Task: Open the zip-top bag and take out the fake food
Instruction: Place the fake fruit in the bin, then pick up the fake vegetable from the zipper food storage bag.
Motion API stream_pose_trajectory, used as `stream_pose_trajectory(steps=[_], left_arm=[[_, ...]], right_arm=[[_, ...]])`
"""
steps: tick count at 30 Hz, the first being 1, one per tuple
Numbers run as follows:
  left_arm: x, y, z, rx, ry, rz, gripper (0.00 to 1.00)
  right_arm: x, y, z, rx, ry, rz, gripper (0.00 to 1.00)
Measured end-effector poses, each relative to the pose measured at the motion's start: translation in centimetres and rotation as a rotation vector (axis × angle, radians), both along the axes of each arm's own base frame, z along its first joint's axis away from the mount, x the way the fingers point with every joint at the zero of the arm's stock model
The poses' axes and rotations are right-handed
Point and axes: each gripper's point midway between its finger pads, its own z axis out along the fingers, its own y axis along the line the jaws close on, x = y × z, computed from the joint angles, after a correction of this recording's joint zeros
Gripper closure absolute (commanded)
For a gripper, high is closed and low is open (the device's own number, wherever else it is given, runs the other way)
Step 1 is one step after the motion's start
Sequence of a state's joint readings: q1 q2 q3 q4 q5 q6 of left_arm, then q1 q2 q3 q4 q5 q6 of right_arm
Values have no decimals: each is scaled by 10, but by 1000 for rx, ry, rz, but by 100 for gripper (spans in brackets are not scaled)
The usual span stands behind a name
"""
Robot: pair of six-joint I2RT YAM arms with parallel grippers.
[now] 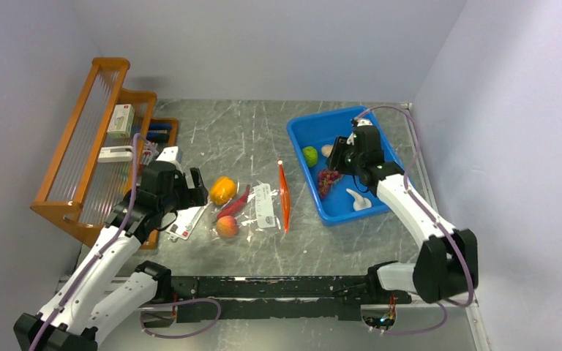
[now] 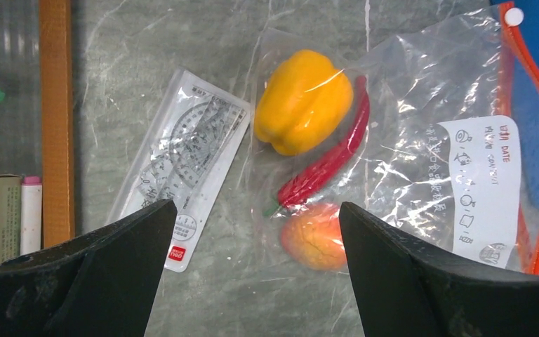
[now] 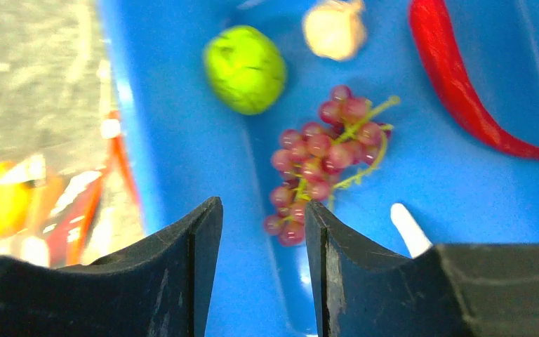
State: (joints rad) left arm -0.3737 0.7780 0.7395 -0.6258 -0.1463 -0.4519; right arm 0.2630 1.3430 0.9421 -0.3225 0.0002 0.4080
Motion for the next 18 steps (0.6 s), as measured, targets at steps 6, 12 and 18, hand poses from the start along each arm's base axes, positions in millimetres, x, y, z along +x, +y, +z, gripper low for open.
stream_pose_trajectory(steps=[6,12,18], left_arm=[[2,-1,-10,15,41,1,1],[2,-1,-12,12,48,5,1],[2,-1,-12,9,49,8,1]], right_arm=[[-17,35,52,177,-187,182,57],[-69,88,58,279,-376,483,58],[-116,142,57,171,-515,807,62]])
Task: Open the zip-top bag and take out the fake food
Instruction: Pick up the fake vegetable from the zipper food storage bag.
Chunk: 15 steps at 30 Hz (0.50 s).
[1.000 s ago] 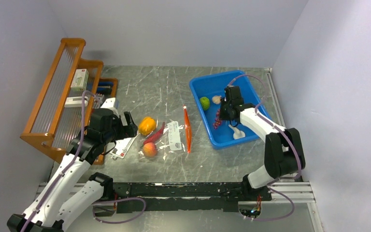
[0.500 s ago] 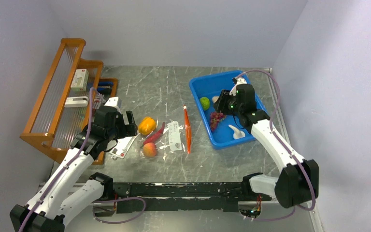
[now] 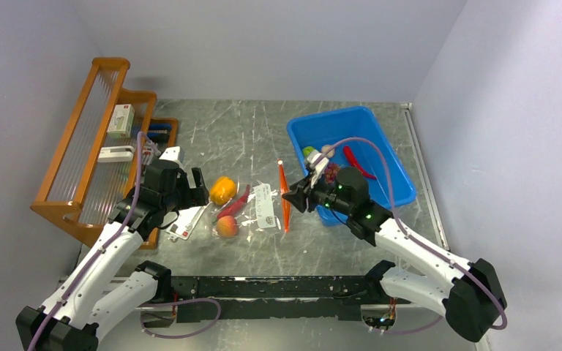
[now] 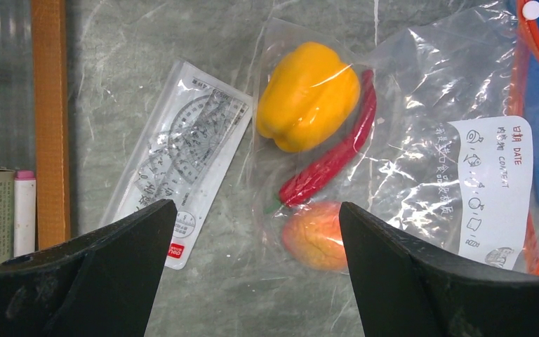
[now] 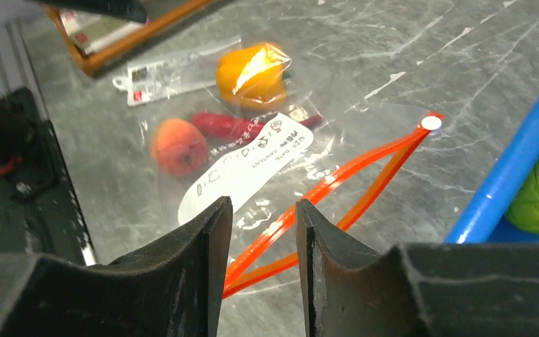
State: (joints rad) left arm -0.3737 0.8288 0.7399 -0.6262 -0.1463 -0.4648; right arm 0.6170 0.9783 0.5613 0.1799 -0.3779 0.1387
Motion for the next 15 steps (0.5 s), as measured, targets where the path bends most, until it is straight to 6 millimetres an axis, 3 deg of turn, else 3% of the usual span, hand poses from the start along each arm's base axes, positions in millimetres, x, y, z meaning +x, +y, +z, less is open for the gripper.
stream_pose_trajectory(steps=[4,7,15], left_arm=[[0,0,0,-4,2,4,1],[0,0,-1,-4,5,5,1],[0,-1,-3,-1,15,6,1]], right_arm=[[-5,8,-16,-121,-68,49,64],[-4,6,-25,-195,-90,64,69],[2,-2,-45,-380,-126,48,70]])
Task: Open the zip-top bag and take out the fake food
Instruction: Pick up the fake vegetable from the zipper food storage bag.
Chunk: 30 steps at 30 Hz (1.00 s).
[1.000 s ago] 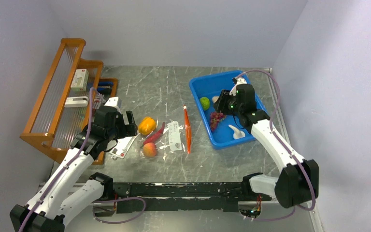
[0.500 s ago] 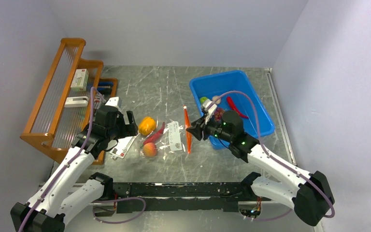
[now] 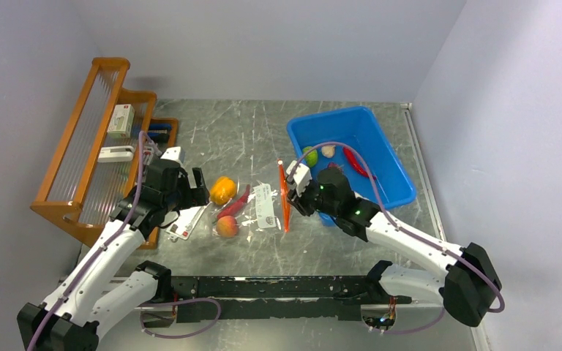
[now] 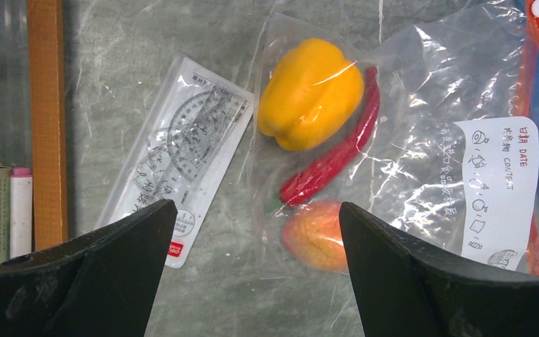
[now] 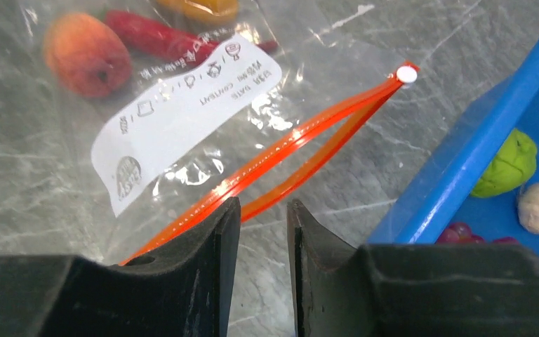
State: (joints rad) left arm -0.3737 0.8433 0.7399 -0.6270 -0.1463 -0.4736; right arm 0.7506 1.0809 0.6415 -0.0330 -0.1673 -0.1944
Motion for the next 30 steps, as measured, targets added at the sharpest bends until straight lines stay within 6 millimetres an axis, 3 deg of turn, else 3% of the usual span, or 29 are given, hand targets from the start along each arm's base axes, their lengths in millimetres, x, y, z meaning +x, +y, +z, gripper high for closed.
stream_pose_trajectory(steps=[14,30], left_arm=[[0,0,-4,2,16,4,1],[1,0,-12,12,52,14,1]], right_arm=[[0,1,-48,-214,-13,-56,70],[-4,50,-2,296,71,-134,68]])
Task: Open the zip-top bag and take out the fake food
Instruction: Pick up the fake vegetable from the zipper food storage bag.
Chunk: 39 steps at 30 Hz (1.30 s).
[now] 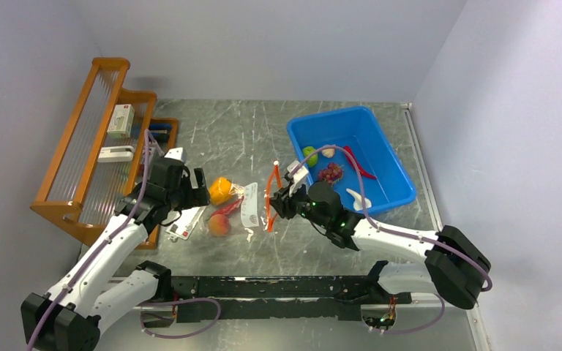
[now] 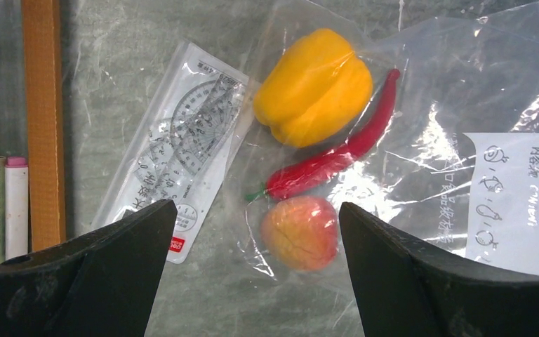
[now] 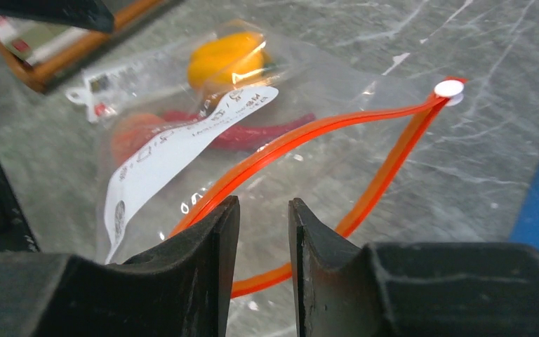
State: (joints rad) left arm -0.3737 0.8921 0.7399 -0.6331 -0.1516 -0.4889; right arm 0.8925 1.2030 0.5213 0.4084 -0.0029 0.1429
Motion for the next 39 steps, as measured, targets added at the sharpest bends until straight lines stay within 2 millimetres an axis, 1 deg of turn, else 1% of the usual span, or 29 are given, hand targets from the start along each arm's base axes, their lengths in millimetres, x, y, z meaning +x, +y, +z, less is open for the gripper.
stream_pose_trajectory(steps=[3,5,9,10,12,15,17,19,21,26,28,30,31,32,33,34,36,39], left_arm=[[1,3,-4,9,15,25,1],[2,6,-10,25,33,46,1],[1,6,-26,49,101,54,1],[1,6,-30,53,118,51,0],[0,4,-38,62,157,45,2],[0,2,-46,68,195,38,2],[0,0,-50,68,214,32,3],[0,-1,-53,68,227,26,7],[-1,-3,-56,67,242,19,9],[-4,-3,-71,81,309,20,8],[-5,-6,-75,72,329,11,7],[-6,-10,-80,60,359,8,9],[-6,-11,-83,51,370,8,12],[-6,-13,-84,38,375,10,19],[-6,-17,-86,17,375,10,36],[-6,-20,-87,-6,376,10,44],[-10,-26,-90,-48,387,10,53],[-20,-33,-93,-107,401,4,60]], right_arm=[[-1,7,1,97,46,-16,67],[0,12,-2,143,99,-37,67],[13,26,-29,136,299,-151,68],[17,32,-35,130,346,-174,69],[21,41,-43,130,419,-201,69],[15,48,-52,162,517,-211,67],[10,52,-54,189,565,-209,65],[8,56,-56,202,603,-204,63],[8,61,-61,181,643,-213,63],[17,76,-72,96,727,-248,62],[15,78,-77,83,756,-250,62],[9,78,-84,67,797,-252,63],[7,78,-87,59,816,-254,63],[6,79,-91,47,838,-256,63],[5,82,-93,39,858,-260,64],[6,86,-95,38,878,-261,65],[6,92,-96,50,909,-259,65],[2,97,-93,76,948,-248,64]])
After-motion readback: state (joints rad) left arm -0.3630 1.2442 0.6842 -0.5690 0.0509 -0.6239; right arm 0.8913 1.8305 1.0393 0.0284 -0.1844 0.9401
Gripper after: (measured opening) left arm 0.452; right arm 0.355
